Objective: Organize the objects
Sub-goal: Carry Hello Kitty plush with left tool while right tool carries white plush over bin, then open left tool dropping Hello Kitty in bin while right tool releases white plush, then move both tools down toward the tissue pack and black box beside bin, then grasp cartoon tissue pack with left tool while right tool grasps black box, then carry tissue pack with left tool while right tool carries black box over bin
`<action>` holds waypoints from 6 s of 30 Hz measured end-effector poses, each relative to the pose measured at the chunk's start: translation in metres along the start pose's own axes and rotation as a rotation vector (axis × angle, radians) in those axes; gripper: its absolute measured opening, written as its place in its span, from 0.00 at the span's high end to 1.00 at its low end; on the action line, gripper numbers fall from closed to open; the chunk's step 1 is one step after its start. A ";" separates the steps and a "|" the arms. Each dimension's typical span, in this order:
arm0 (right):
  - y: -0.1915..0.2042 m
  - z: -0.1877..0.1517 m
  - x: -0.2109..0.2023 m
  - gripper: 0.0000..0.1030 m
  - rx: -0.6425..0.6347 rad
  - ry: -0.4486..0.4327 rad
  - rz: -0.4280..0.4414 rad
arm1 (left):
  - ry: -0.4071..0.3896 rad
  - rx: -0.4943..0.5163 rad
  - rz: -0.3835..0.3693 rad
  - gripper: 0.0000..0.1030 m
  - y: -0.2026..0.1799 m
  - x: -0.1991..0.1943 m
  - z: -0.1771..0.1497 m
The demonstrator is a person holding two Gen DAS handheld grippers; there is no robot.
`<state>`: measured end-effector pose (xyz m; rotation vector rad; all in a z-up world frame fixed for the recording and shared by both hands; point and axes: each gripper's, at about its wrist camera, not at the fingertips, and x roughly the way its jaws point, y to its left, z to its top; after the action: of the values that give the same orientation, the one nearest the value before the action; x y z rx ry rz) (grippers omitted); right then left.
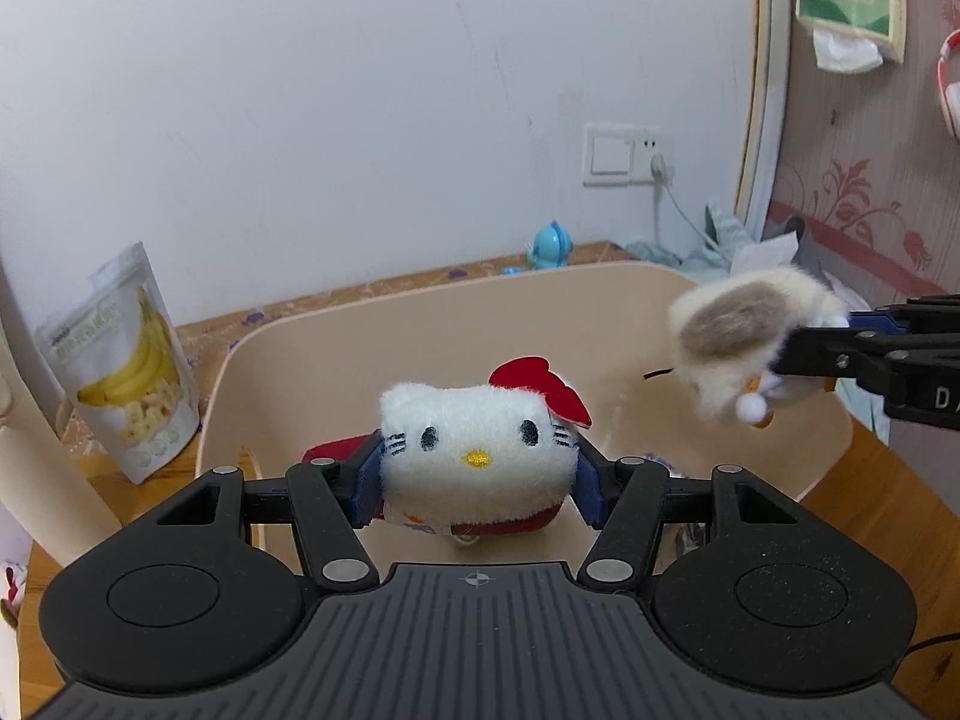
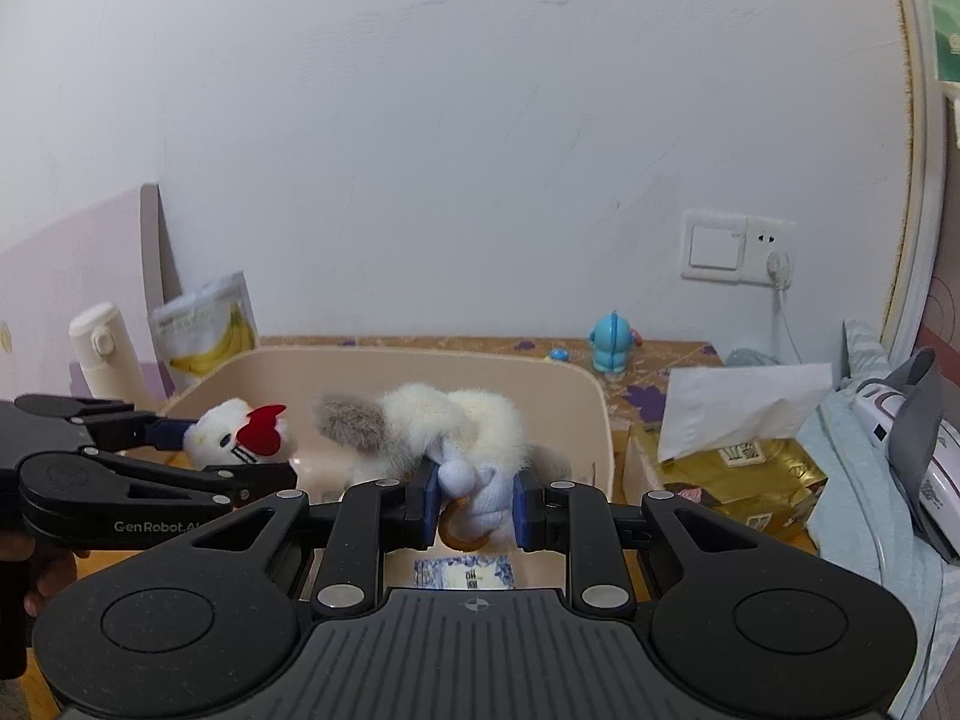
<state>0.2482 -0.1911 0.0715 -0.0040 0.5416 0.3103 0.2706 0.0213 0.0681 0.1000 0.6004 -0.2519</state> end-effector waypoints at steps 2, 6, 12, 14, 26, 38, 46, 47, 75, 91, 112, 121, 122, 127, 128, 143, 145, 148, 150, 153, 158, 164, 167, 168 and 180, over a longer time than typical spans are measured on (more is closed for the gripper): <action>0.002 -0.003 0.006 0.78 -0.007 0.020 -0.001 | 0.016 0.006 0.000 0.40 -0.001 0.004 -0.001; 0.006 -0.010 0.015 0.78 -0.026 0.060 -0.006 | 0.041 0.016 0.003 0.40 -0.004 0.010 -0.005; 0.008 -0.017 0.026 0.77 -0.050 0.101 -0.020 | 0.078 0.031 0.012 0.40 -0.007 0.018 -0.009; 0.008 -0.019 0.028 0.77 -0.054 0.117 -0.021 | 0.088 0.015 0.009 0.40 -0.006 0.019 -0.010; 0.012 -0.019 0.028 0.55 -0.064 0.131 -0.017 | 0.106 -0.034 0.042 0.30 -0.001 0.020 -0.010; 0.001 -0.015 0.002 0.26 0.004 0.084 0.004 | 0.036 -0.056 0.068 0.22 -0.001 -0.010 -0.004; 0.000 -0.022 -0.021 0.12 0.002 0.065 0.009 | -0.001 -0.054 0.074 0.22 -0.006 -0.037 -0.006; -0.001 -0.024 -0.024 0.12 0.002 0.066 0.006 | -0.005 -0.058 0.074 0.22 -0.006 -0.040 -0.008; -0.014 -0.090 -0.054 0.08 -0.003 0.182 -0.047 | 0.052 -0.060 0.017 0.20 -0.028 -0.080 -0.066; -0.017 -0.111 -0.049 0.08 -0.010 0.246 -0.036 | 0.131 -0.076 -0.013 0.20 -0.034 -0.066 -0.087; -0.007 -0.130 -0.022 0.08 -0.072 0.347 -0.002 | 0.267 -0.078 -0.049 0.20 -0.053 -0.035 -0.113; -0.004 -0.131 -0.009 0.09 -0.072 0.344 -0.011 | 0.286 -0.084 -0.031 0.20 -0.055 -0.023 -0.115; -0.004 -0.132 -0.007 0.09 -0.062 0.342 -0.012 | 0.285 -0.081 -0.030 0.20 -0.056 -0.022 -0.115; -0.002 -0.132 -0.001 0.11 -0.055 0.326 -0.022 | 0.275 -0.082 -0.039 0.21 -0.056 -0.018 -0.113; -0.001 -0.132 0.001 0.11 -0.063 0.322 -0.027 | 0.272 -0.076 -0.036 0.22 -0.056 -0.018 -0.113; 0.013 -0.128 0.002 0.71 -0.081 0.278 -0.022 | 0.220 -0.068 -0.028 0.54 -0.047 -0.020 -0.114; 0.015 -0.129 0.001 0.71 -0.089 0.278 -0.024 | 0.219 -0.071 -0.032 0.54 -0.047 -0.021 -0.115; 0.015 -0.129 -0.001 0.71 -0.088 0.278 -0.018 | 0.218 -0.079 -0.037 0.54 -0.045 -0.022 -0.116; 0.015 -0.130 -0.003 0.70 -0.086 0.279 -0.021 | 0.217 -0.084 -0.039 0.55 -0.044 -0.023 -0.117; 0.014 -0.130 -0.007 0.70 -0.081 0.276 -0.023 | 0.210 -0.091 -0.039 0.55 -0.042 -0.027 -0.118; 0.013 -0.128 -0.016 0.70 -0.066 0.258 -0.027 | 0.191 -0.100 -0.037 0.55 -0.040 -0.036 -0.116; 0.011 -0.123 -0.027 0.70 -0.044 0.238 -0.016 | 0.167 -0.104 -0.041 0.55 -0.040 -0.045 -0.114; 0.011 -0.120 -0.033 0.70 -0.044 0.226 -0.016 | 0.156 -0.102 -0.044 0.55 -0.039 -0.051 -0.112; 0.012 -0.119 -0.035 0.70 -0.044 0.221 -0.017 | 0.150 -0.102 -0.045 0.55 -0.039 -0.053 -0.112; 0.010 -0.102 -0.059 0.70 -0.039 0.144 -0.026 | 0.076 -0.095 -0.034 0.55 -0.037 -0.080 -0.099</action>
<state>0.1461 -0.2070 0.0151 -0.0716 0.6782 0.2968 0.1431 0.0183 0.0316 0.0076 0.6888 -0.2533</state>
